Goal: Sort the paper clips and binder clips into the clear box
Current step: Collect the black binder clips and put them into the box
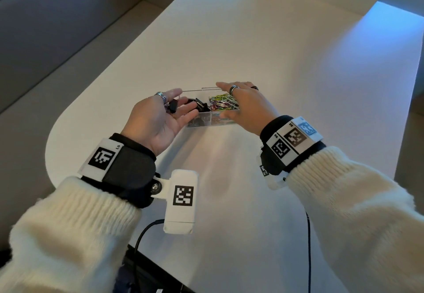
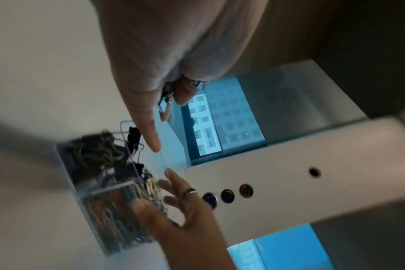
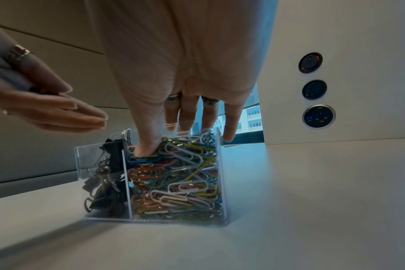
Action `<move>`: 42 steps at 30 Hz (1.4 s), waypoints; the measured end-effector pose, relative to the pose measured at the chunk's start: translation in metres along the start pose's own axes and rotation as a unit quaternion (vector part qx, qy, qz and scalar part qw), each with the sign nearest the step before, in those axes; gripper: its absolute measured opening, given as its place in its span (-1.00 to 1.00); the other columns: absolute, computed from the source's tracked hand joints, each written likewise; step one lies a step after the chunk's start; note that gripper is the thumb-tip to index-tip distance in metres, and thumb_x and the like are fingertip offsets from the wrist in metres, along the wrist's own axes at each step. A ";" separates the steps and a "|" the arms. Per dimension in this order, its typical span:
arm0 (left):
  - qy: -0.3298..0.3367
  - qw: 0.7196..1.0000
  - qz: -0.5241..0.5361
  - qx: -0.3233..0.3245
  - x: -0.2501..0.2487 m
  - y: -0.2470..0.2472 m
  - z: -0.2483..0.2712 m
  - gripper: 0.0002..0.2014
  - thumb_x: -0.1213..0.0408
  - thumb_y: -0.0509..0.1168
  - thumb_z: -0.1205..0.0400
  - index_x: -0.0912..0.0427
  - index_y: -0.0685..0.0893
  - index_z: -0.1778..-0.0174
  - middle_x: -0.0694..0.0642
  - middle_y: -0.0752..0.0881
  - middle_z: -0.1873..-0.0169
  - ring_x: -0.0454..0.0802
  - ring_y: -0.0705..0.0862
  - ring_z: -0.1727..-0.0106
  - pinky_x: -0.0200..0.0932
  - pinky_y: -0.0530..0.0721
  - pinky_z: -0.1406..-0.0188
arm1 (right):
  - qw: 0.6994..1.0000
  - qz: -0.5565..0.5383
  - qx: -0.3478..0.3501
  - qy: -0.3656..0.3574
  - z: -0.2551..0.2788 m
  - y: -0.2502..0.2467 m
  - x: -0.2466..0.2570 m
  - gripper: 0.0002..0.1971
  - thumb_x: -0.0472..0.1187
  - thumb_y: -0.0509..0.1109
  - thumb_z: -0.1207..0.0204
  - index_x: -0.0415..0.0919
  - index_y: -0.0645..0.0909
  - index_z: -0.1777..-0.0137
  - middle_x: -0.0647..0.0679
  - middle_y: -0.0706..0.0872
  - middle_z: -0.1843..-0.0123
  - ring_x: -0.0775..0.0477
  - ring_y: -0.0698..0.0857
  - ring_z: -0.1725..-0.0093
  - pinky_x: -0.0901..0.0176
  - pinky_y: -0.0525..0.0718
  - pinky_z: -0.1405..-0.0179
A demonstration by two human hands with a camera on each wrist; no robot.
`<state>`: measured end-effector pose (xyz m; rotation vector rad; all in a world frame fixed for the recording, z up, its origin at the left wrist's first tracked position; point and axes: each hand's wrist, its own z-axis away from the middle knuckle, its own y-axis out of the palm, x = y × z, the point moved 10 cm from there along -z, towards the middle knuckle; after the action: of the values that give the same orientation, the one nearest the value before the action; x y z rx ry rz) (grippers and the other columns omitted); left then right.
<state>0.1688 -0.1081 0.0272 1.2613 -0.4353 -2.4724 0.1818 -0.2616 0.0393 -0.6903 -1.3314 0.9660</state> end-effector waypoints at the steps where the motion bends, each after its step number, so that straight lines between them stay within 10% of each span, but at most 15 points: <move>1: 0.030 0.999 -0.028 -0.002 -0.005 -0.001 -0.001 -0.78 0.39 0.03 -0.71 0.33 0.54 -0.13 0.14 0.52 0.20 0.11 0.68 0.06 -0.10 0.76 0.15 | 1.000 0.001 -0.001 -0.001 0.000 0.000 0.000 -0.32 -0.16 0.40 -0.48 -0.02 0.21 -0.57 -0.03 0.41 -0.52 -0.08 0.24 -0.53 0.01 0.29 -0.50; 7: 0.197 0.931 -0.308 -0.019 -0.033 0.013 -0.008 -0.70 0.33 0.00 -0.74 0.25 0.52 -0.32 0.11 0.38 -0.21 -0.21 0.70 0.32 -0.20 0.74 0.13 | 1.000 -0.003 -0.005 -0.002 0.001 -0.001 0.000 -0.33 -0.17 0.40 -0.49 -0.02 0.22 -0.57 -0.02 0.42 -0.51 -0.07 0.25 -0.52 0.04 0.29 -0.47; 11: 0.285 0.827 -0.485 -0.010 -0.042 0.028 -0.009 -0.65 0.40 0.05 -0.71 0.24 0.48 -0.41 0.07 0.18 -0.01 -0.11 0.48 0.03 -0.05 0.53 -0.33 | 1.000 -0.010 -0.005 -0.003 0.000 0.000 -0.001 -0.33 -0.17 0.40 -0.48 -0.01 0.22 -0.57 -0.02 0.43 -0.50 -0.06 0.25 -0.51 0.07 0.29 -0.46; 15: 0.330 0.722 -0.609 -0.001 -0.046 0.036 -0.009 -0.65 0.45 0.25 -0.61 0.21 0.56 -0.33 0.13 0.45 0.06 -0.08 0.44 0.07 -0.38 0.39 -0.11 | 1.000 -0.018 -0.003 -0.002 0.000 0.001 -0.003 -0.32 -0.18 0.41 -0.47 -0.01 0.22 -0.57 0.00 0.43 -0.50 -0.05 0.24 -0.51 0.11 0.29 -0.44; 21: 0.322 0.703 -0.634 -0.020 -0.043 0.027 -0.012 -0.86 0.46 0.42 -0.46 0.20 0.73 0.11 0.15 0.75 0.19 -0.03 0.54 0.20 -0.34 0.40 0.15 | 1.000 -0.015 -0.006 -0.008 -0.001 0.000 -0.003 -0.32 -0.18 0.41 -0.48 0.00 0.22 -0.56 0.00 0.45 -0.48 -0.05 0.26 -0.50 0.12 0.28 -0.43; 28: 0.346 0.691 -0.634 -0.019 -0.039 0.026 -0.010 -0.80 0.27 0.39 -0.52 0.16 0.75 -0.05 0.18 0.53 -0.14 0.00 0.53 0.12 -0.22 0.44 0.01 | 1.000 -0.014 -0.009 -0.014 -0.002 0.001 -0.004 -0.32 -0.20 0.41 -0.48 0.00 0.22 -0.56 -0.01 0.45 -0.47 -0.06 0.27 -0.48 0.14 0.28 -0.42; 33: 0.296 0.695 -0.655 -0.010 -0.028 0.015 -0.013 -0.22 0.15 0.59 -0.27 0.00 0.43 -0.41 0.14 0.37 -0.35 0.13 0.44 -0.31 0.04 0.51 -0.25 | 0.998 -0.049 -0.038 -0.010 0.005 -0.007 -0.007 -0.24 -0.34 0.43 -0.43 -0.08 0.17 -0.58 -0.07 0.36 -0.49 -0.06 0.34 -0.46 0.28 0.28 -0.35; 42: 0.306 0.721 -0.621 0.021 -0.014 0.034 -0.024 -0.39 0.43 0.49 -0.38 0.14 0.51 -0.36 0.12 0.60 -0.22 -0.06 0.56 0.10 -0.27 0.45 0.01 | 0.997 0.014 -0.071 0.039 0.022 -0.033 -0.034 -0.50 -0.23 0.49 -0.39 -0.16 0.48 -0.33 -0.08 0.55 -0.28 -0.09 0.47 -0.32 0.05 0.46 -0.33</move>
<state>0.2010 -0.1352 0.0378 2.9041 0.8373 -2.5064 0.1676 -0.3089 0.0552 -0.8481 -1.3331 0.8641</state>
